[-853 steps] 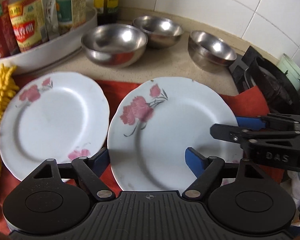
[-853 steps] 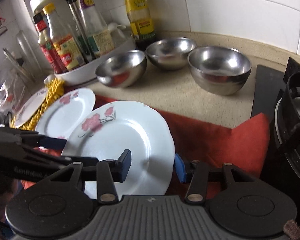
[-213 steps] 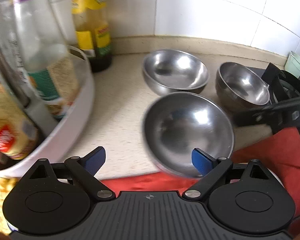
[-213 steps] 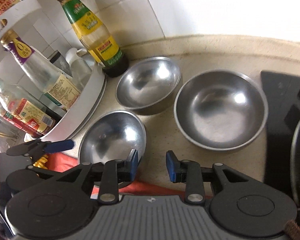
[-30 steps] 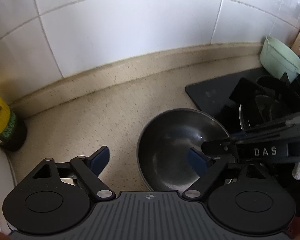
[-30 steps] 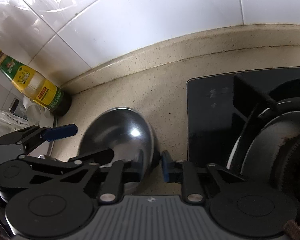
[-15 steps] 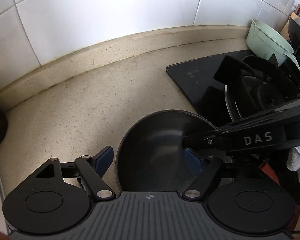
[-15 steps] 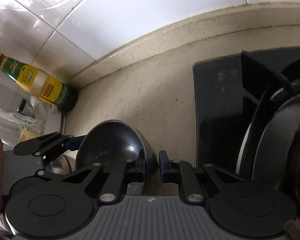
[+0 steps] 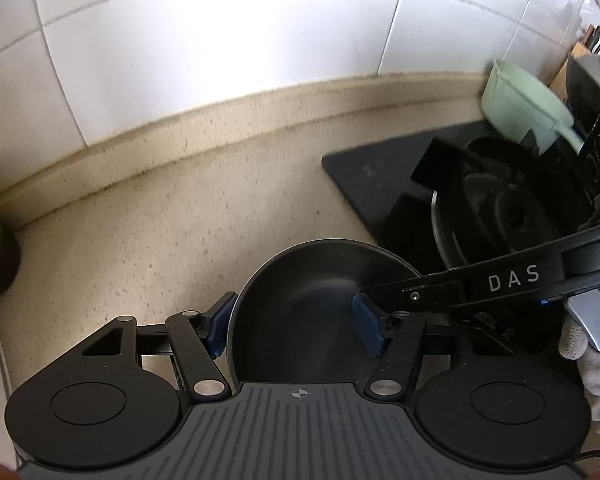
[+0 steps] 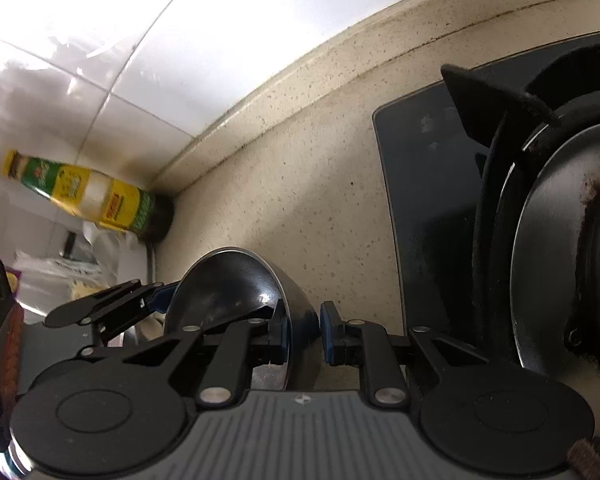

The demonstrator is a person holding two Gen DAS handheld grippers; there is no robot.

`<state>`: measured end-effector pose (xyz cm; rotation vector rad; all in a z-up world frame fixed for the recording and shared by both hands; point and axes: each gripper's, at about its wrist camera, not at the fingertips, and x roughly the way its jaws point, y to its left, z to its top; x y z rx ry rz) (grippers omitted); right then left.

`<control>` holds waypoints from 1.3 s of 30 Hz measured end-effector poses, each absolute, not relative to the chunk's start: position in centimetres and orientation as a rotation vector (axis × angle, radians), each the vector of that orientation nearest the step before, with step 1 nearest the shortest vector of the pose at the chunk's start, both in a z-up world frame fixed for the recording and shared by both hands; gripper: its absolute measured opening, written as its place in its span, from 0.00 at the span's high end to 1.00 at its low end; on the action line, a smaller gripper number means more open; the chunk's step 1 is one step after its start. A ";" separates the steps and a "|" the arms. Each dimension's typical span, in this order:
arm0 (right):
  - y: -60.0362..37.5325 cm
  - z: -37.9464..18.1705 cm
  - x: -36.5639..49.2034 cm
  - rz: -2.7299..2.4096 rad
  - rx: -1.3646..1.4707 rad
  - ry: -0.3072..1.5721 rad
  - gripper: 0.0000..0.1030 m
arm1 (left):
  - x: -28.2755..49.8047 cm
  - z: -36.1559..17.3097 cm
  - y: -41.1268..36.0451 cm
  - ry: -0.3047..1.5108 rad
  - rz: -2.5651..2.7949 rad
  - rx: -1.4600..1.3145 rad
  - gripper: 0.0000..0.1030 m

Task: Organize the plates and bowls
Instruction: 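Carry the dark bowl with both grippers toward the nested steel bowls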

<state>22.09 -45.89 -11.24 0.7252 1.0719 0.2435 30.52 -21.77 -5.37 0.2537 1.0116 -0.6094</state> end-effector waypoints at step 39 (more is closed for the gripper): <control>-32.6 -4.4 21.7 0.519 0.515 1.067 0.84 | 22.8 1.2 -8.9 0.839 -0.329 0.086 0.18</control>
